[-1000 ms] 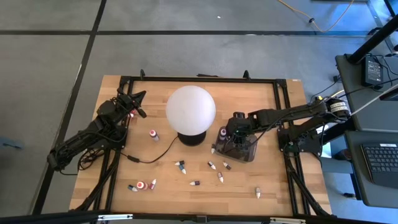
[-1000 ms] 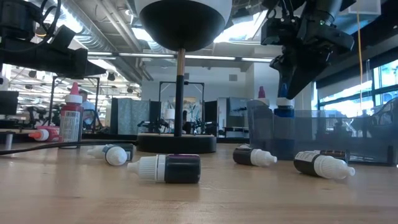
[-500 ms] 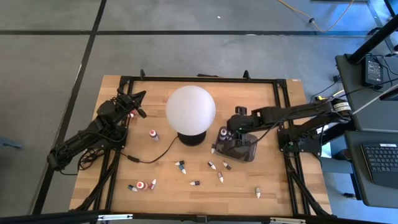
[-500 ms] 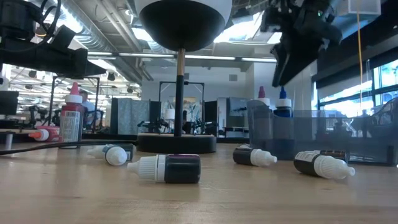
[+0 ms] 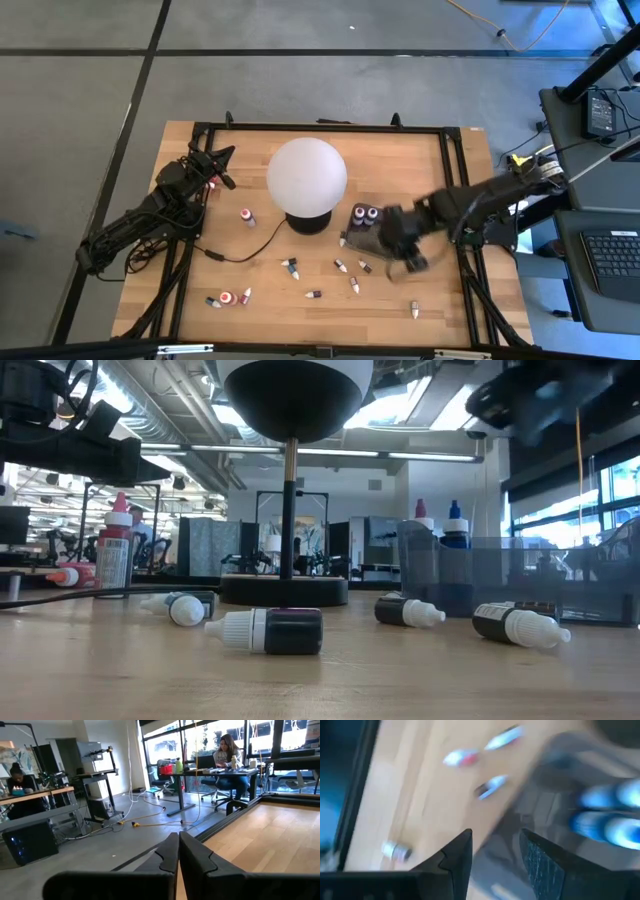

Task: Pick & Place food coloring
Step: Put the small right red food coloring bottle into the black container

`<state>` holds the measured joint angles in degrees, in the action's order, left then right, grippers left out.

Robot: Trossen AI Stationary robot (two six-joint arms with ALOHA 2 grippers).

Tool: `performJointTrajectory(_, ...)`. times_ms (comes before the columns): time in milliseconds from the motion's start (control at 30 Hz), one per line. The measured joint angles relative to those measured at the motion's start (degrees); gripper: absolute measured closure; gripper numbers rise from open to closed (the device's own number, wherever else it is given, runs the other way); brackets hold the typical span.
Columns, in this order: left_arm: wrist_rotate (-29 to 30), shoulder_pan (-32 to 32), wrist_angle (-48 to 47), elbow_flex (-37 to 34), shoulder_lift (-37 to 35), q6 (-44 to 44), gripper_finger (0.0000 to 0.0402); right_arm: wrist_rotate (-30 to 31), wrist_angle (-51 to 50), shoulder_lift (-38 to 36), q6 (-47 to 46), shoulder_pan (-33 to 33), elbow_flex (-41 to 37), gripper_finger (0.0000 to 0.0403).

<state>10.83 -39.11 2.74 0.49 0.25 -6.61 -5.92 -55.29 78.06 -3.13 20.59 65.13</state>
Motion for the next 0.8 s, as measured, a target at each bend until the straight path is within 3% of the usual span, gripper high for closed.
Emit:
performJointTrajectory(233,0.0,0.0,0.0,0.0,0.0,0.0,0.0392,-0.2,1.7,0.0,12.3,15.7,-4.3,0.0237)
performJointTrajectory(367,0.0,0.0,0.0,0.0,0.0,0.0,0.0393,-0.2,9.4,0.0,15.4,20.8,-9.5,0.0237)
performJointTrajectory(633,0.0,0.0,0.0,0.0,0.0,1.3,0.039,-0.8,30.8,0.1,15.2,22.4,-19.7,0.0237)
performJointTrajectory(800,0.0,0.0,0.0,0.0,0.0,1.4,0.0393,-8.5,38.2,0.1,15.4,22.5,-24.6,0.0237)
